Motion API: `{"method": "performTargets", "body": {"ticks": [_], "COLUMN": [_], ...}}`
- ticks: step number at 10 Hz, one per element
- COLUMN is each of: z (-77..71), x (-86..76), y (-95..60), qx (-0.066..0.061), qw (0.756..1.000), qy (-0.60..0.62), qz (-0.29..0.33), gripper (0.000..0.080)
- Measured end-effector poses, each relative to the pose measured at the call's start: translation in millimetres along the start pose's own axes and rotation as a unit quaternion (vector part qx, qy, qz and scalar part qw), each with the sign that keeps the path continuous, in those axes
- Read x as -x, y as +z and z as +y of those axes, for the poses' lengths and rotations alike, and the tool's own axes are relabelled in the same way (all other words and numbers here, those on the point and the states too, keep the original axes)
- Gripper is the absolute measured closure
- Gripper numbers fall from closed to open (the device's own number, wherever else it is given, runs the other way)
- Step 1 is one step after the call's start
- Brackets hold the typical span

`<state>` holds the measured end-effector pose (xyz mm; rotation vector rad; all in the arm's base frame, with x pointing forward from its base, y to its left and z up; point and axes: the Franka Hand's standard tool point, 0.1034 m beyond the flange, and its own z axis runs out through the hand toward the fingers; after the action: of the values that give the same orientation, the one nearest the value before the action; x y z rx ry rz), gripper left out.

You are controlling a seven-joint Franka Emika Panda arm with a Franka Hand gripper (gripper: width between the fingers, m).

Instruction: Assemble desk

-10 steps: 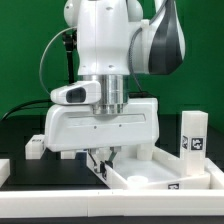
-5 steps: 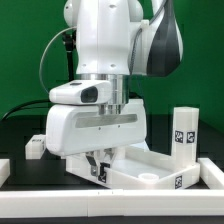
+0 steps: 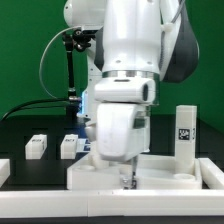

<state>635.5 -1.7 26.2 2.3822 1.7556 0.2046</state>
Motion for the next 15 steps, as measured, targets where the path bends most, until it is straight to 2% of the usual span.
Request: {"method": "performTargets", "body": {"ticks": [1, 5, 7, 10, 15], "z": [1.1, 2.0, 10.0, 15.8, 15.0], "x": [3.3, 5.7, -10.8, -29.8, -27.6], "y": [-0.2, -0.2, -4.7, -7.1, -5.8], "qx": [0.001, 0.001, 0.01, 0.0, 0.002], "qw": [0.999, 0.999, 0.998, 0.997, 0.997], "qy": [-0.035, -0.036, -0.056, -0.077, -0.082], "qz": [-0.004, -0.005, 0.004, 0.004, -0.013], "gripper": [0.0731, 0.0731, 0.0731, 0.0731, 0.0731]}}
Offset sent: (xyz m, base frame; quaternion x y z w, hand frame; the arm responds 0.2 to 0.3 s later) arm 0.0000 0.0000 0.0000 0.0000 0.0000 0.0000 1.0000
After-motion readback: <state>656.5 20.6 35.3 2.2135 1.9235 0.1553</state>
